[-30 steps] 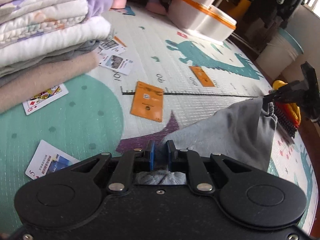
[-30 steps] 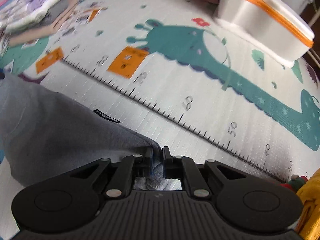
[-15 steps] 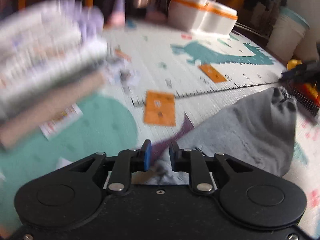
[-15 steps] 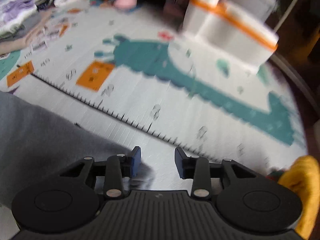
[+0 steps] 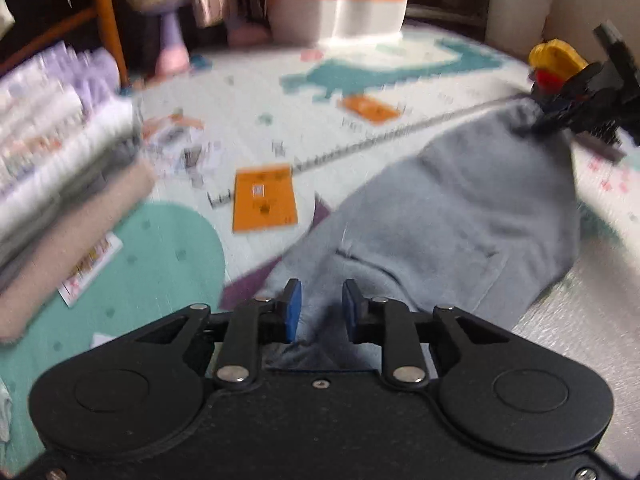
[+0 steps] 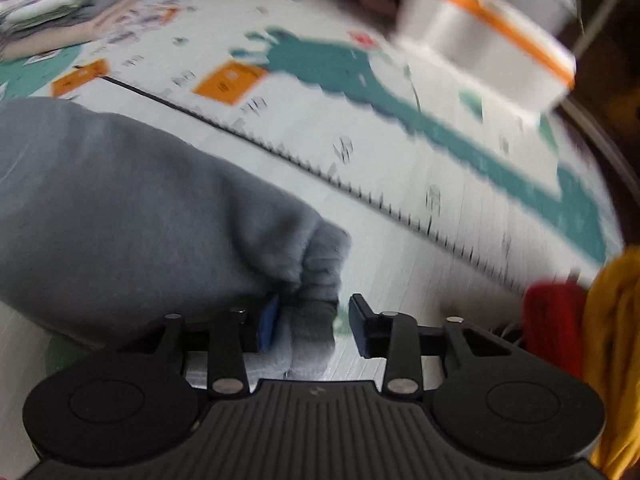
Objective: Fold clothes
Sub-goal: 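Lay the cuffs onto the waistband with the right gripper, folding the legs in half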
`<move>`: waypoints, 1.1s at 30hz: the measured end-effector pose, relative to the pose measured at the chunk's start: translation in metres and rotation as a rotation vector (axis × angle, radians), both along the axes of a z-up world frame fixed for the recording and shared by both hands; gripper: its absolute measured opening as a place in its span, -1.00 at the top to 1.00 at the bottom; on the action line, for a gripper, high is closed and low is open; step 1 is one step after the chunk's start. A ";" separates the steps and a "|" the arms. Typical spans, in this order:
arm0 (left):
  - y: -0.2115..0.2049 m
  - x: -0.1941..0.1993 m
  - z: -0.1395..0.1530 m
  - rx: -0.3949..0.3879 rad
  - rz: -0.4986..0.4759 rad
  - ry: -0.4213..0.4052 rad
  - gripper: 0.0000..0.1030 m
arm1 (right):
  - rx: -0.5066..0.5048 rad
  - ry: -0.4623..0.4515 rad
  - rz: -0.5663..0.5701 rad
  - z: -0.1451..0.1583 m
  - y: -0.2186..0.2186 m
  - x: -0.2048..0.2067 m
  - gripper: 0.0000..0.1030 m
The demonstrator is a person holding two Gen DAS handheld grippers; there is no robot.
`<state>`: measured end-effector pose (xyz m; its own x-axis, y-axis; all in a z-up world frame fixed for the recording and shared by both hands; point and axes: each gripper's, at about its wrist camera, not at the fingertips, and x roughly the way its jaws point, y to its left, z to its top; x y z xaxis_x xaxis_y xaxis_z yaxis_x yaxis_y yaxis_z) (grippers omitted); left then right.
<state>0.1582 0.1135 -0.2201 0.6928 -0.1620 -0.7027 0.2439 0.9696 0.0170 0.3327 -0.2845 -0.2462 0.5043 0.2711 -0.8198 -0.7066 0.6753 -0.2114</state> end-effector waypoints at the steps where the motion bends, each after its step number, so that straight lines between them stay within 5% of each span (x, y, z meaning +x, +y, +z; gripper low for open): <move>1: 0.001 -0.004 0.005 -0.007 -0.003 -0.024 0.59 | 0.006 -0.028 0.020 0.003 0.004 -0.004 0.38; 7: -0.015 -0.012 -0.003 0.008 -0.057 -0.041 0.59 | 0.058 -0.161 0.156 0.015 0.037 -0.020 0.44; 9: -0.024 -0.009 -0.021 0.091 -0.072 0.009 0.58 | 0.020 -0.091 0.127 -0.002 0.046 -0.009 0.44; 13: -0.053 -0.019 -0.018 0.285 -0.126 -0.069 0.56 | 0.016 -0.010 0.036 -0.024 0.038 0.008 0.49; 16: -0.056 -0.041 0.008 0.146 -0.151 -0.130 0.55 | 0.007 -0.029 0.043 -0.025 0.038 0.006 0.49; 19: -0.057 -0.036 -0.015 0.180 -0.127 0.007 0.52 | 0.032 -0.015 0.017 -0.026 0.032 0.007 0.49; 23: -0.030 -0.025 -0.021 0.115 -0.188 0.015 0.47 | 0.035 0.027 -0.016 -0.023 0.020 0.000 0.52; 25: -0.026 -0.018 -0.019 0.124 -0.247 0.034 0.47 | 0.041 0.064 -0.070 -0.016 0.011 -0.023 0.52; 28: 0.001 0.001 -0.018 0.030 -0.302 0.104 0.48 | 0.067 0.136 -0.157 -0.013 -0.005 -0.058 0.54; 33: 0.000 0.012 -0.019 0.096 -0.351 0.102 0.52 | 0.061 0.158 -0.182 -0.011 -0.013 -0.129 0.55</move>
<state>0.1704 0.1140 -0.2390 0.5322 -0.3076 -0.7887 0.5665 0.8217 0.0619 0.2041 -0.2974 -0.2577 0.4162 0.2389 -0.8773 -0.5928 0.8029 -0.0626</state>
